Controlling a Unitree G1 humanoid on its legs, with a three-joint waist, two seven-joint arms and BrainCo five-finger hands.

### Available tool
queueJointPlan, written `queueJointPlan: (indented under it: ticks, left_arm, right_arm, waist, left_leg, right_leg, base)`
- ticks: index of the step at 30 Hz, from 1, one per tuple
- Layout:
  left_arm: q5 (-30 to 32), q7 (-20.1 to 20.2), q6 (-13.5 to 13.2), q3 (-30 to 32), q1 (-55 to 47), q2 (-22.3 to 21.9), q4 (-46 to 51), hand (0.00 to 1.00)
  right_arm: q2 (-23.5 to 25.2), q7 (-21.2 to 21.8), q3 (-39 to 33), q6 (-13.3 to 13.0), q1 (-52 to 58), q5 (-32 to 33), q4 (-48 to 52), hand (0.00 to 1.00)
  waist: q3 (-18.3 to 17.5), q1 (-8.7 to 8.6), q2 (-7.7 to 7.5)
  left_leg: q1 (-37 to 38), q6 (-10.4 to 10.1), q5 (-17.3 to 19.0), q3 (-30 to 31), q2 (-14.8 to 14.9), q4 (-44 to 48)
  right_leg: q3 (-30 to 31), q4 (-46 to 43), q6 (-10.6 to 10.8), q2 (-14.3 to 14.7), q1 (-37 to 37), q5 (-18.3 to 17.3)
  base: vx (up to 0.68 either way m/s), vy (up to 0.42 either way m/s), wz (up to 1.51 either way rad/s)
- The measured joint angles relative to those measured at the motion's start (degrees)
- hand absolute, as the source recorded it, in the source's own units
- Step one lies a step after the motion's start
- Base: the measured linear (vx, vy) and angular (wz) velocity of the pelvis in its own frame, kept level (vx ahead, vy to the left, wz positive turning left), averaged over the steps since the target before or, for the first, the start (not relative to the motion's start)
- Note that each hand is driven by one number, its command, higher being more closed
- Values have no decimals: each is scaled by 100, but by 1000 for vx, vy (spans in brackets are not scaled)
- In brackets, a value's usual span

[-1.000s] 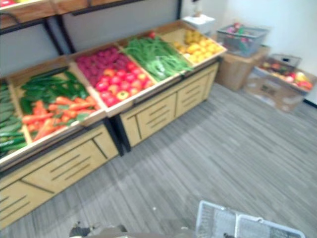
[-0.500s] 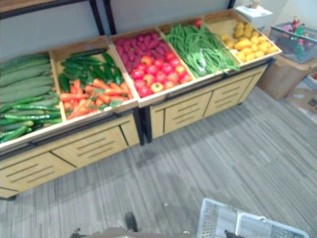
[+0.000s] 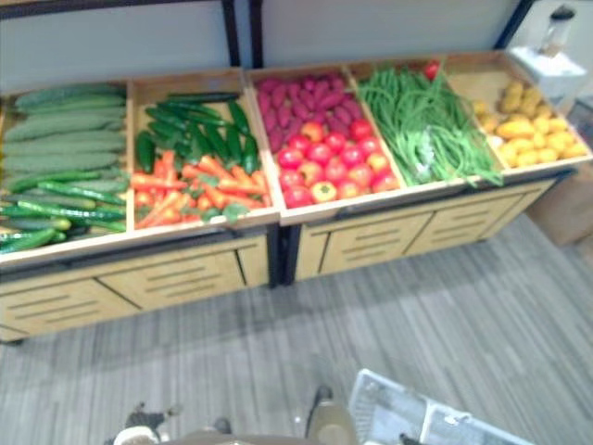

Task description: Pick vegetable in the basket

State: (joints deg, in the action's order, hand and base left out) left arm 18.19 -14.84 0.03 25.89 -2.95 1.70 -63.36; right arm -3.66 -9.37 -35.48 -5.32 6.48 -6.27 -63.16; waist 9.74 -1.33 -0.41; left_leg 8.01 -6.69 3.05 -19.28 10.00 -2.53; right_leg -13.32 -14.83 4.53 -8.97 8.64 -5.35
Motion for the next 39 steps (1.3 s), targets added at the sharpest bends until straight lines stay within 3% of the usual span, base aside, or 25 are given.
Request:
queueJointPlan:
  ticks: [2,5,7,11,13,16,20,23,24,25,27,28,29,30,31,32,33,34,35,37,38,39]
  left_arm:
    - [0,0,-6,168,1,-125,14,0]
    - [-87,10,-10,509,-11,-179,17,0]
    - [-211,16,-17,548,-76,-204,18,0]
    - [-216,27,-72,284,-184,-51,118,0]
    - [-219,26,-73,136,-182,-38,146,0]
    - [-215,7,-82,-42,-239,-30,177,0]
    - [-207,-9,-76,-68,-245,-10,179,0]
    - [-204,-58,-76,-114,-313,-11,117,0]
    - [-209,-66,-77,-185,-320,-34,-15,0]
    - [-210,-61,-71,-211,-321,43,-60,0]
    - [-193,-70,-75,-446,-390,249,-72,0]
    - [-172,-75,-75,-620,-281,357,-106,0]
    - [-163,-74,-73,-728,-237,365,-180,0]
    - [-161,-71,-71,-813,-234,369,-208,0]
    - [-162,-69,-74,-1018,-206,369,-195,0]
    - [-161,-62,-73,-1227,-167,375,-151,0]
    - [-161,-59,-74,-1314,-150,415,-130,0]
    - [-159,-56,-73,-1439,-98,452,-82,0]
    - [-156,-54,-75,-1481,-52,499,-39,0]
    - [-146,-48,-80,-1486,131,578,-1,0]
    - [-143,-46,-97,-1457,207,565,18,0]
    - [-116,-32,-111,-1460,247,501,13,0]
  right_arm:
    - [-98,6,-15,20,51,1,14,100]
    - [-154,59,-28,38,63,-2,14,100]
    - [-155,84,-37,24,35,-5,3,100]
    - [-158,99,-24,14,52,-35,-73,100]
    - [-188,83,-26,11,96,-37,-75,100]
    - [-262,73,-29,8,74,-45,-67,100]
    - [-256,-11,-67,16,14,-19,-62,100]
    - [-366,-21,70,-18,37,-1,-55,100]
    - [-485,-23,182,-22,53,-1,-57,100]
    - [-492,-46,228,-19,35,-5,-79,100]
    - [-401,1,265,-43,94,-49,-86,100]
    - [-346,-15,244,-42,94,-64,-126,100]
    - [-360,-24,255,-44,-52,-71,-135,100]
    - [-373,-35,274,-43,-126,-73,-135,100]
    - [-398,-39,347,-39,-254,-65,-133,100]
    - [-404,-41,444,-34,-322,-60,-127,100]
    - [-398,-27,459,-33,-325,-58,-126,100]
    - [-376,0,511,-32,-334,-58,-112,100]
    - [-342,1,585,-37,-335,-56,-65,100]
    - [-265,5,672,-35,-329,-47,-71,100]
    - [-276,-18,661,-25,-328,-53,-82,100]
    - [-345,-28,654,-47,-358,-55,-70,100]
  waist:
    - [-14,6,137]
    - [-41,12,180]
    - [-56,28,127]
    - [-77,32,-118]
    - [-63,33,-89]
    - [-56,22,-5]
    - [-49,4,-8]
    - [-68,-5,39]
    - [-77,7,137]
    - [-98,24,8]
    - [-322,-36,-228]
    - [-358,-19,-326]
    - [-389,12,-264]
    - [-397,9,-176]
    - [-350,-10,-37]
    - [-307,-4,30]
    - [-261,-10,106]
    - [-222,-14,172]
    - [-187,-36,252]
    - [-174,-90,243]
    - [-184,-136,196]
    - [-140,-129,269]
  left_leg:
    - [76,-187,-213,-206,159,-148]
    - [182,-237,-471,-234,245,-237]
    - [154,-223,-514,-224,241,-22]
    - [-598,-211,-502,-184,297,1525]
    - [-902,-203,-499,-153,376,2105]
    - [-800,-25,-383,-204,384,1830]
    - [-954,-111,-179,-200,496,1139]
    - [-1285,-117,-185,-145,685,1105]
    - [-1295,-129,-204,36,696,1086]
    - [-1302,-187,-80,-9,508,1322]
    - [-1435,-77,222,-118,167,1539]
    - [-1519,-63,469,-289,72,1768]
    - [-1484,-27,576,-465,125,1810]
    - [-1457,2,585,-551,153,1789]
    - [-1356,61,558,-744,215,1694]
    - [-1220,143,557,-861,282,1657]
    - [-1148,148,560,-852,311,1653]
    - [-948,148,560,-839,378,1570]
    - [-761,147,560,-853,446,1396]
    - [-664,138,559,-884,404,1220]
    - [-605,100,551,-942,307,1129]
    - [-567,58,531,-1012,301,1067]
  right_leg:
    - [-213,-157,-92,99,-64,-159]
    - [-471,-66,-167,183,-352,-256]
    - [-522,98,-164,165,-553,-275]
    - [-754,478,-99,-57,-932,-277]
    - [-865,540,-109,-110,-1094,-238]
    - [-875,681,-69,-128,-1167,-250]
    - [-839,666,-65,-278,-1103,-243]
    - [-621,670,421,-487,-1094,-257]
    - [-466,675,646,-549,-1120,-235]
    - [-301,725,801,-771,-1167,-212]
    - [-37,992,924,-1034,-1174,-15]
    - [120,990,894,-1180,-1014,256]
    - [218,883,525,-1136,-796,651]
    - [205,800,292,-1096,-664,841]
    - [14,587,-55,-1046,-418,1215]
    - [-364,241,-261,-1035,-222,1401]
    - [-533,44,-248,-1015,-141,1368]
    - [-781,-239,-136,-855,-40,1004]
    - [-861,-236,-124,-502,15,681]
    - [-899,416,-197,37,20,662]
    - [-1023,845,-213,101,-160,664]
    - [-975,986,-200,137,-207,674]
  base:
    - [190,-208,43]
    - [143,-154,41]
    - [50,-69,29]
    - [16,-58,36]
    - [21,-13,30]
    - [24,47,8]
    - [83,195,7]
    - [116,331,-30]
    - [170,497,-62]
    - [163,410,-47]
    - [194,293,-19]
    - [278,421,-56]
    - [255,414,-74]
    - [228,399,-89]
    - [202,288,-83]
    - [199,254,-78]
    - [198,155,-72]
    - [195,53,-60]
    - [192,17,-54]
    - [182,-57,-18]
    - [196,-95,-20]
    - [190,-80,-31]
